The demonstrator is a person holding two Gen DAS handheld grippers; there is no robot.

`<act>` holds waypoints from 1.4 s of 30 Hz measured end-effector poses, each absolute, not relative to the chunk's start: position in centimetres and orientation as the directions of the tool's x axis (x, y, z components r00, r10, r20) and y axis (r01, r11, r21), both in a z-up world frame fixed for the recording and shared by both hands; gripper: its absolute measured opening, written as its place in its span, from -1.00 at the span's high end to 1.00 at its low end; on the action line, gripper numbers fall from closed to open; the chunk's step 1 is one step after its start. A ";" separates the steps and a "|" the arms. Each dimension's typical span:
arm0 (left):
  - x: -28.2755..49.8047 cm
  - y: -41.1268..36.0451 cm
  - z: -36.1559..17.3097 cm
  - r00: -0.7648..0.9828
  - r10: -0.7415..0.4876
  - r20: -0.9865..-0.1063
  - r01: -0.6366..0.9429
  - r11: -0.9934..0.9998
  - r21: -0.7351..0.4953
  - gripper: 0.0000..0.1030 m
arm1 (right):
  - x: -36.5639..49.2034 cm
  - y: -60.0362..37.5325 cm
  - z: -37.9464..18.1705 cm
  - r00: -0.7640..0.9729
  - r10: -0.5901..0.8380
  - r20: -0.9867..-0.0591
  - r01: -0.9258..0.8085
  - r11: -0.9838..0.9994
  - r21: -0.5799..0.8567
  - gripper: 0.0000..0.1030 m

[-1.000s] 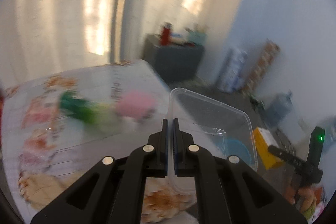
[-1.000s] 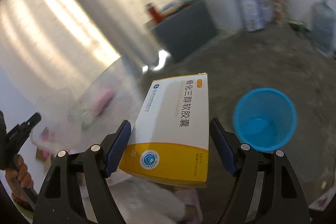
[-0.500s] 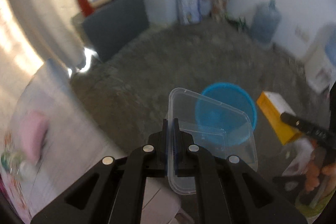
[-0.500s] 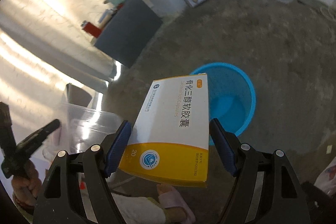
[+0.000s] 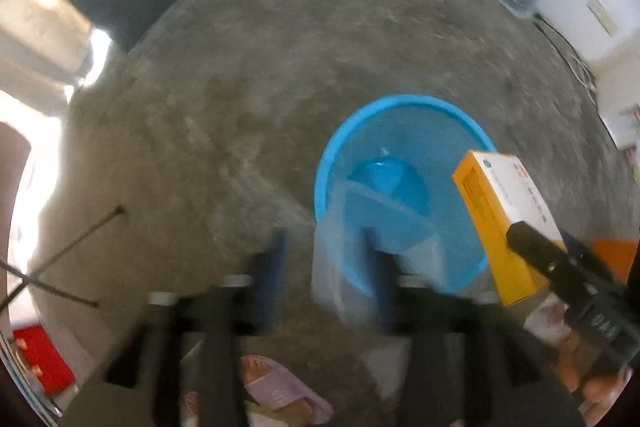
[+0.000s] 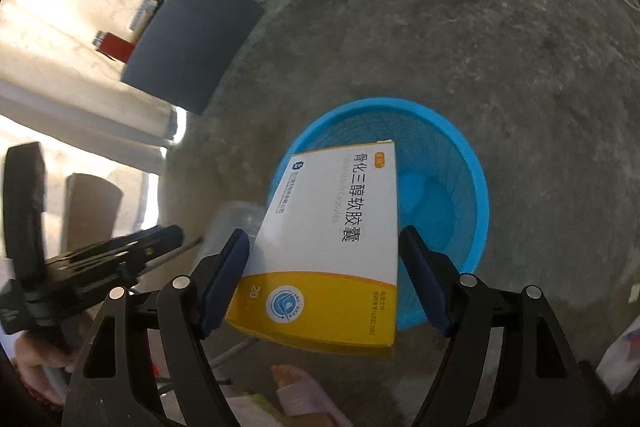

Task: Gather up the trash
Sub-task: 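Carry the medicine box and tray over the blue wastebasket and release both, then swing both tools back toward the table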

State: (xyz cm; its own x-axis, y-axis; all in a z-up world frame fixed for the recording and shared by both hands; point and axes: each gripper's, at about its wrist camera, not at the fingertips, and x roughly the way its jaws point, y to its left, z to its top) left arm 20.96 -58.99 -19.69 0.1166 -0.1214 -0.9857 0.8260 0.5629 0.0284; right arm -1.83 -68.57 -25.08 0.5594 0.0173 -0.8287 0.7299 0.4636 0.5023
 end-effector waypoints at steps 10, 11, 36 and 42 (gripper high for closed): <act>20.2 -56.1 -15.3 0.149 -0.216 -0.965 0.830 0.557 0.003 -0.13 | 0.1 -69.6 -29.8 0.440 -0.004 -0.898 0.765 0.524 0.373 -0.42; 20.0 -55.8 -14.5 0.151 -0.228 -0.962 0.830 0.557 -0.001 -0.13 | 0.1 -69.6 -30.1 0.430 -0.006 -0.903 0.769 0.527 0.363 -0.44; 15.3 -28.7 4.9 0.332 -0.612 -0.718 0.688 0.677 -0.260 -0.55 | -8.6 -62.8 -19.0 0.484 -0.164 -0.859 0.760 0.566 0.320 -0.46; 12.4 -21.8 5.8 0.468 -0.561 -0.683 0.689 0.716 -0.117 -0.59 | -7.0 -57.1 -13.5 0.558 -0.164 -0.813 0.662 0.679 0.317 -0.70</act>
